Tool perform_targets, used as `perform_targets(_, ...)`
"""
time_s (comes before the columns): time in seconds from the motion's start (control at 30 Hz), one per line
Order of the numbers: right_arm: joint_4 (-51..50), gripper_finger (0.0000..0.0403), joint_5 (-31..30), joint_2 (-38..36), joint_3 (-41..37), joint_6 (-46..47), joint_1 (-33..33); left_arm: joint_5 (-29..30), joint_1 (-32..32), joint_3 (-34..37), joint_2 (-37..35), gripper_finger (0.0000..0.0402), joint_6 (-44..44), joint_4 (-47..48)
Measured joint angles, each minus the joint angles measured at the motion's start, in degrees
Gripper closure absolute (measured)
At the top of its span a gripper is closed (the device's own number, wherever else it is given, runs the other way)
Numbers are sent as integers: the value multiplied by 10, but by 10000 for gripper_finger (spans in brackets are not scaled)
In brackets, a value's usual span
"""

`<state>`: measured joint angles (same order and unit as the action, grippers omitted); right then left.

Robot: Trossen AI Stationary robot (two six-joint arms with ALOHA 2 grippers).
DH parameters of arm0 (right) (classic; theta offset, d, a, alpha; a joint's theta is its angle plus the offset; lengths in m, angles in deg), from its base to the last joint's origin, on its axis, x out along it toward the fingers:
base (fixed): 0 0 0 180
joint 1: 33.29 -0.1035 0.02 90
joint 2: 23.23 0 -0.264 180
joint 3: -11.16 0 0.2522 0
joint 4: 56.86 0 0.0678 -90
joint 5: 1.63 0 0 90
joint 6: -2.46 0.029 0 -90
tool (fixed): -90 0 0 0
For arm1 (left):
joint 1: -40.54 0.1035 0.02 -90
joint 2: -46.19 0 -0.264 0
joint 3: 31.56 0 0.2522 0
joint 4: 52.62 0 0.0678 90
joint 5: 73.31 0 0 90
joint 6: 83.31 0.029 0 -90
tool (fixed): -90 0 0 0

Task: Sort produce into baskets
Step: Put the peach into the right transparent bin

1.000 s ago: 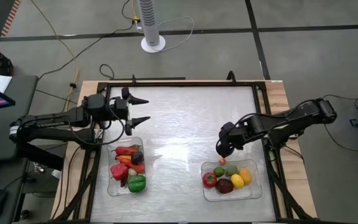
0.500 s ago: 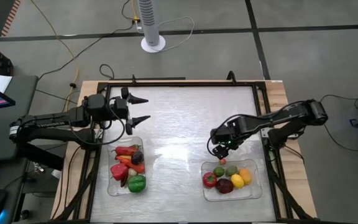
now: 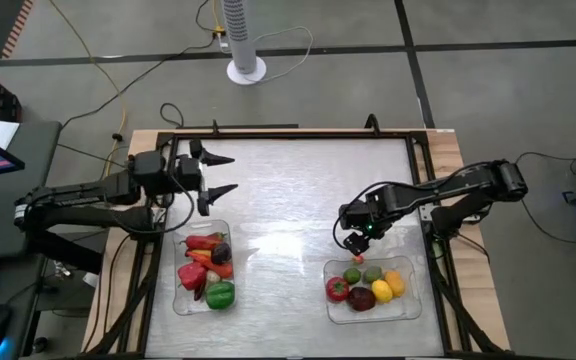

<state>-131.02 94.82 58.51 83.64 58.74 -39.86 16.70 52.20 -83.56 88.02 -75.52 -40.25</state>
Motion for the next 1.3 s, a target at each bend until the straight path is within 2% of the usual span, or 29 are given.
perform_targets(0.13,-18,85,10,0,0,-6,0,0,0,0,-29,100,-4,12)
perform_targets(0.4,-22,85,27,0,0,56,0,-13,-2,0,-47,100,-12,20)
perform_targets(0.53,-20,85,27,0,0,57,0,-16,-1,0,-47,100,-2,-18)
perform_targets(0.7,2,85,7,0,0,48,0,-78,-2,0,-68,100,33,-120)
perform_targets(0.8,18,85,1,0,0,77,0,-124,-2,0,-89,100,49,-152)
perform_targets(0.97,19,86,2,0,0,148,0,-181,-2,0,-129,100,82,-113)
perform_targets(1.13,16,97,10,0,0,193,3,-178,-2,0,-144,100,121,-88)
perform_targets(1.3,17,106,16,0,0,232,0,-176,-2,0,-122,100,158,-95)
